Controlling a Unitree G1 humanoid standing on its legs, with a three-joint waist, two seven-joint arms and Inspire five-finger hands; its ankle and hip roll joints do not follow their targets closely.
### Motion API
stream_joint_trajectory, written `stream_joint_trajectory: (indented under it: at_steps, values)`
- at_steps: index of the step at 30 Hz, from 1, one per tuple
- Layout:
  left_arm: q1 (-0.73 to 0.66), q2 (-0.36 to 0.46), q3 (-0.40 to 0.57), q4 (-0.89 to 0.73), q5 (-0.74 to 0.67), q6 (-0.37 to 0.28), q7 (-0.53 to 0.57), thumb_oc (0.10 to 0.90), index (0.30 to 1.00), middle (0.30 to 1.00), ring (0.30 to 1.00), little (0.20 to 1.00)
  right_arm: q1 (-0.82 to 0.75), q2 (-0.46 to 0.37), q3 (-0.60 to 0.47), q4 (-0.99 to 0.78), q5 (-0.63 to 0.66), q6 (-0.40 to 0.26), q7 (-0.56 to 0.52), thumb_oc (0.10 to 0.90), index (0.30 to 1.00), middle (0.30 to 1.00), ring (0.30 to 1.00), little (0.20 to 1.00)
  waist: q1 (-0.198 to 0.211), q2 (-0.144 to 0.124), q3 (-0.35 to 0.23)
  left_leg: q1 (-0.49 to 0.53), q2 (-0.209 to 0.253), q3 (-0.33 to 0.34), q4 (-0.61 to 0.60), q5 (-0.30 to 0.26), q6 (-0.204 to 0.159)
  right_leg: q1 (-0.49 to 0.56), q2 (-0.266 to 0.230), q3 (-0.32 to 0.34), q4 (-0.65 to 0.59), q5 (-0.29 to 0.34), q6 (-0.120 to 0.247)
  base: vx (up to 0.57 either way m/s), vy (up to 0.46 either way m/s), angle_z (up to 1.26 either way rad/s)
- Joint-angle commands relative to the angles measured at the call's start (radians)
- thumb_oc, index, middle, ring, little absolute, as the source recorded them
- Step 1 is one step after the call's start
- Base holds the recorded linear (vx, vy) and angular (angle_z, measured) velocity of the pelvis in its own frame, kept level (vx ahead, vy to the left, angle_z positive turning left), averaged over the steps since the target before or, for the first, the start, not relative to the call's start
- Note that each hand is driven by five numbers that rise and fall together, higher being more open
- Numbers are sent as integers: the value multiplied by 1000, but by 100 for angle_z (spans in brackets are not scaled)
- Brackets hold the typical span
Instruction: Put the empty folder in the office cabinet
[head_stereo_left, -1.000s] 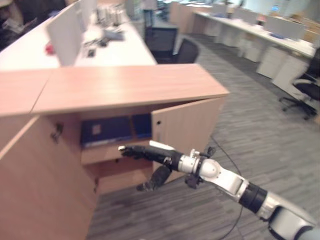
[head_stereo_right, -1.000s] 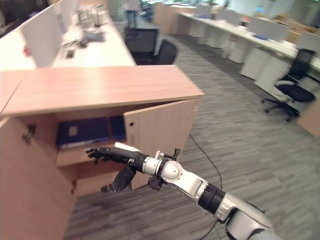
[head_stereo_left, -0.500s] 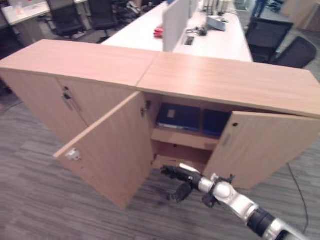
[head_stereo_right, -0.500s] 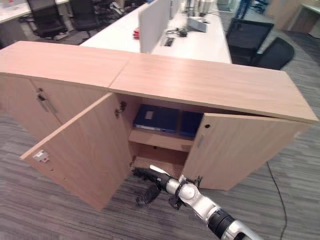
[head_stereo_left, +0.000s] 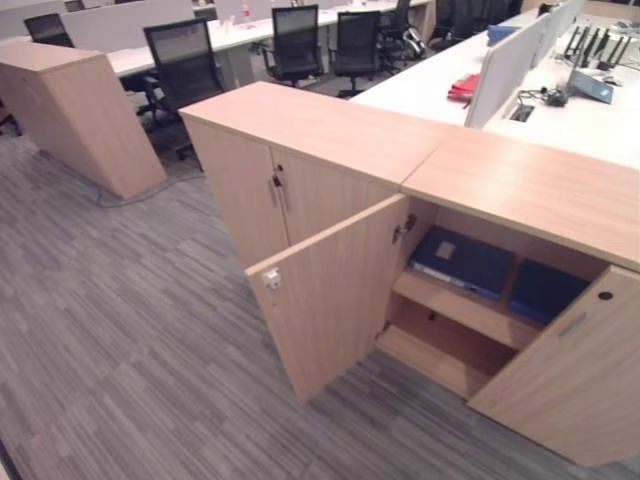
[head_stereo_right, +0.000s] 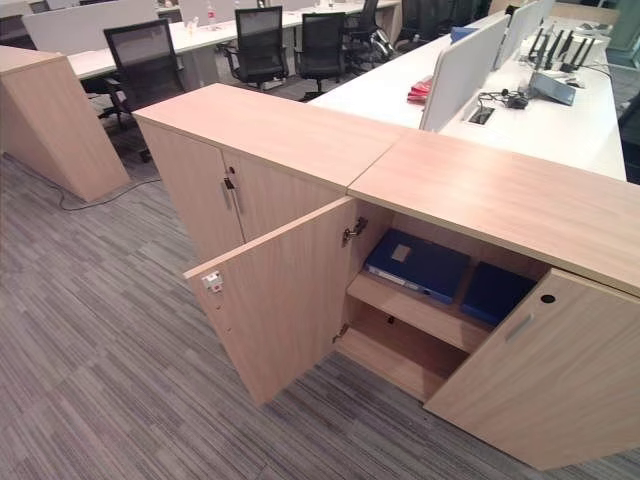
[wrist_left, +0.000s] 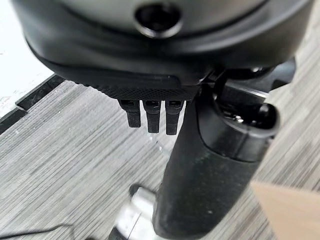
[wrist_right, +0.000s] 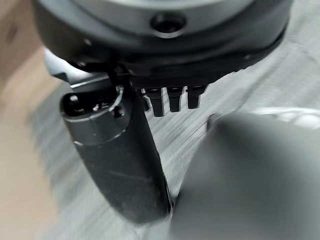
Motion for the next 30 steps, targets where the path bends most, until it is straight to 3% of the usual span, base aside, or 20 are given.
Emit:
stream_joint_trajectory:
  at_steps: [1, 10, 13, 17, 30]
  values:
    - [-70, 70, -10, 14, 64, -25, 41, 800, 900, 900, 900, 900, -17, -25, 14, 17, 5, -8, -37, 800, 900, 900, 900, 900, 16, 3, -38, 27, 54, 23, -79, -60, -39, -34, -25, 37, -105, 116, 74, 9, 98, 0]
    - [-133, 267, 24, -102, 133, -44, 79, 800, 900, 900, 900, 900, 20, -32, 45, -31, -23, -23, -12, 800, 900, 900, 900, 900, -27, -4, -50, 32, 65, 81, -77, -60, -40, -78, -19, 111, -131, 141, 76, -9, 13, -17]
    - [-182, 358, 2, -221, 180, -56, 92, 800, 900, 900, 900, 900, 16, -33, 79, -41, -59, -23, -2, 800, 900, 900, 900, 900, -46, -7, -48, 41, 70, 103, -77, -62, -41, -93, -20, 136, -133, 146, 78, -24, -11, -29]
    - [-237, 414, -14, -277, 195, -59, 104, 800, 900, 900, 900, 900, 9, -30, 100, -46, -75, -23, 8, 800, 900, 900, 900, 900, -64, -15, -45, 48, 73, 122, -76, -65, -42, -104, -20, 159, -134, 149, 80, -16, -19, -18]
    - [-475, 432, -157, -456, 219, -52, 46, 800, 900, 900, 900, 900, 0, -42, 66, -37, -31, -24, 28, 800, 900, 900, 900, 900, -115, -30, -47, 89, 67, 179, -77, -84, -35, -120, -24, 218, -146, 166, 90, 1, -2, -17]
